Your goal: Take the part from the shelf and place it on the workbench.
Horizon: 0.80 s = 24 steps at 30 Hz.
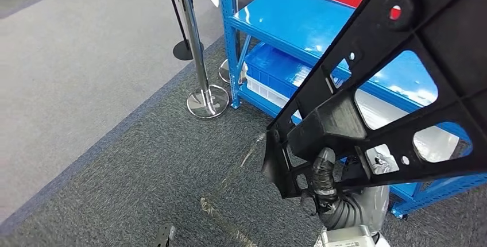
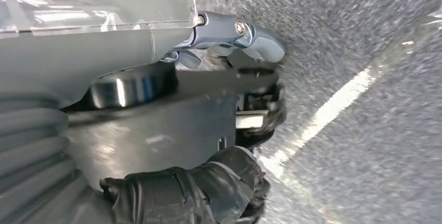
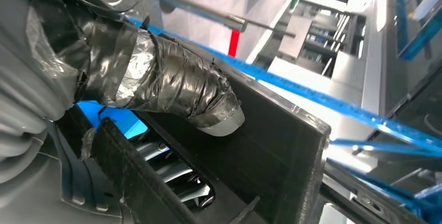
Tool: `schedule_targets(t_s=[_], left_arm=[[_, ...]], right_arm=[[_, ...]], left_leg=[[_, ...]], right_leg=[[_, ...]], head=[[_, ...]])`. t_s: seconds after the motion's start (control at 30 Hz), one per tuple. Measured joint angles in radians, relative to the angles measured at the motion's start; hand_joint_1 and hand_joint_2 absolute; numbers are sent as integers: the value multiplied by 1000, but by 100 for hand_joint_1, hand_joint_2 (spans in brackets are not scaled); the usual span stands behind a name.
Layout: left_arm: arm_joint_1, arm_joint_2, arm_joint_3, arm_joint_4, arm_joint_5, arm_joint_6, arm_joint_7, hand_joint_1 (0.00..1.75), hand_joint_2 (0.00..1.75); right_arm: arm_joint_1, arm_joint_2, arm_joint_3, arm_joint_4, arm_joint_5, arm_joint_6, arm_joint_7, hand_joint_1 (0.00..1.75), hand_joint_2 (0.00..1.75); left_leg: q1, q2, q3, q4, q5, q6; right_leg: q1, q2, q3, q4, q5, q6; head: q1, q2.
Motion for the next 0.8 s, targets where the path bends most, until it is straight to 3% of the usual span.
schedule_targets(t_s=[0.03, 0.07, 0.1, 0.17, 0.23, 0.27, 0.33, 0.4, 0.47, 0.5, 0.53, 0.57, 0.6, 0.63, 0.7, 0.77, 0.8], left_arm=[[1, -1, 0, 0, 3, 2, -6, 0, 175], [2, -2, 0, 0, 5, 5, -7, 0, 175], [2, -2, 0, 0, 6, 9, -3, 0, 175], [1, -3, 0, 0, 6, 14, 15, 0, 175], [-2, -5, 0, 0, 2, 11, 35, 0, 175], [-3, -6, 0, 0, -2, 8, 44, 0, 175], [0, -7, -1, 0, -11, 2, 57, 0, 175], [2, -9, -3, 0, -21, -4, 64, 0, 175], [0, -12, -5, 0, -32, -11, 65, 0, 175], [-1, -12, -7, 0, -36, -14, 65, 0, 175], [-2, -12, -9, 0, -40, -15, 62, 0, 175], [-2, -12, -12, 0, -44, -16, 59, 0, 175], [-1, -11, -16, 0, -46, -18, 54, 0, 175], [-1, -9, -19, 0, -49, -18, 49, 0, 175], [-3, -7, -22, 0, -49, -19, 40, 0, 175], [-4, -5, -22, 0, -47, -19, 28, 0, 175], [-3, -4, -22, 0, -46, -19, 22, 0, 175]], right_arm=[[9, 3, -2, -6, 0, 0, -3, 175, 175], [17, 8, -5, -12, -3, 0, -7, 175, 175], [25, 13, -9, -18, -10, 0, -15, 175, 175], [38, 26, -22, -29, -31, 0, -39, 175, 175], [52, 42, -39, -37, -54, 0, -71, 175, 175], [57, 48, -46, -39, -63, 0, -85, 175, 175], [61, 57, -57, -40, -73, 0, -102, 175, 175], [65, 63, -67, -43, -79, 0, -112, 175, 175], [72, 68, -79, -47, -89, 0, -117, 175, 175], [75, 71, -85, -48, -96, 0, -119, 175, 175], [78, 72, -90, -49, -104, 0, -121, 175, 175], [81, 74, -94, -49, -112, 0, -125, 175, 175], [82, 77, -97, -49, -119, 0, -130, 175, 175], [82, 81, -99, -50, -125, 0, -136, 175, 175], [84, 88, -102, -51, -130, 0, -145, 175, 175], [88, 96, -105, -54, -133, 0, -153, 175, 175], [89, 100, -107, -55, -134, 0, -156, 175, 175]], left_leg=[[3, 4, -16, 33, -6, -3], [5, 8, -14, 30, 7, -5], [7, 13, 8, -12, 36, -4], [2, 48, 77, -146, 94, 2], [-10, 78, 115, -224, 110, 15], [-15, 79, 117, -231, 106, 21], [-14, 57, 119, -240, 112, 32], [-8, 36, 133, -259, 120, 43], [-7, 15, 141, -267, 124, 52], [-8, 3, 140, -266, 124, 56], [-9, -9, 139, -265, 124, 58], [-11, -23, 139, -262, 123, 59], [-11, -38, 138, -258, 121, 59], [-11, -53, 138, -253, 118, 58], [-12, -80, 130, -236, 111, 52], [-12, -102, 117, -225, 108, 45], [-11, -113, 112, -223, 109, 41]], right_leg=[[0, -13, 0, 0, -1, 0], [0, -25, 1, 0, -2, 1], [-1, -36, 3, 0, -4, 2], [1, -55, 8, -1, -7, 7], [4, -72, 13, -5, -9, 16], [6, -80, 16, -8, -9, 21], [8, -93, 25, -15, -11, 34], [10, -62, 18, 12, -34, 42], [14, -9, -34, 118, -89, 39], [17, 6, -70, 184, -116, 36], [19, 12, -98, 234, -128, 32], [20, 15, -111, 252, -120, 29], [20, 18, -104, 228, -93, 26], [18, 29, -80, 171, -53, 24], [12, 75, -28, 50, -2, 22], [9, 98, -12, 6, 3, 22], [10, 89, -11, 4, 4, 20]], head=[[0, 0], [0, 0], [0, 0], [0, 0], [0, 0], [1, 0], [1, 0], [6, 0], [12, 0], [13, 0], [15, 0], [15, 0], [15, 0], [16, 0], [17, 0], [17, 0], [17, 0]])
